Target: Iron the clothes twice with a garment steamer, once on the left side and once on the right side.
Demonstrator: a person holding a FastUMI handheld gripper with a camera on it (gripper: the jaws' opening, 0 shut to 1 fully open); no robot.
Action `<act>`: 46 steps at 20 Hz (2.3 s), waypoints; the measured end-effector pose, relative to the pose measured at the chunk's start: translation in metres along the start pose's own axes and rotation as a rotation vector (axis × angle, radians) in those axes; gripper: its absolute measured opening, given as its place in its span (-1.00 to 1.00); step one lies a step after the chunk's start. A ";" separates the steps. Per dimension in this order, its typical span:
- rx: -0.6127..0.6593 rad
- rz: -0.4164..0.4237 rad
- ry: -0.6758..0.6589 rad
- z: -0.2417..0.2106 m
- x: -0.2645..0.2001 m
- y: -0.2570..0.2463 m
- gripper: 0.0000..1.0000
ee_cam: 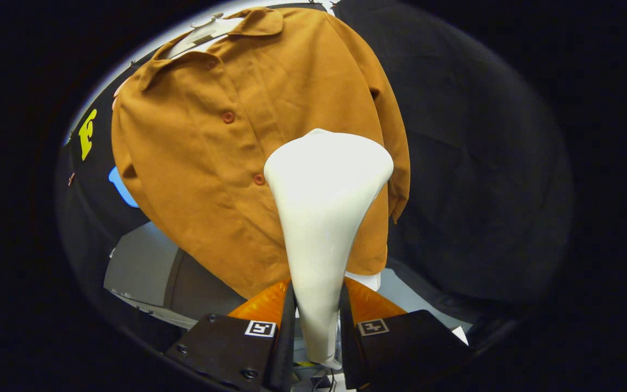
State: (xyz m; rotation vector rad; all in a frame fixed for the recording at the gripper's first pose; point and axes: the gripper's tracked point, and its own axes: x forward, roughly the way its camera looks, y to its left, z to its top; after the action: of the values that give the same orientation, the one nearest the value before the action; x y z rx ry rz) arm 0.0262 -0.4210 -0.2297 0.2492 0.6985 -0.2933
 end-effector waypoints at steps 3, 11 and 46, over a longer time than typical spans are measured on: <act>-0.039 0.018 -0.094 0.023 -0.031 0.040 -0.20; -0.107 0.154 -0.258 0.039 -0.125 0.182 -0.21; -0.227 0.417 -0.514 0.007 -0.259 0.419 -0.22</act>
State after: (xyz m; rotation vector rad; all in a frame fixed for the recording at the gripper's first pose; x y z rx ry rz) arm -0.0133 0.0131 0.0003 0.0900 0.1577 0.1231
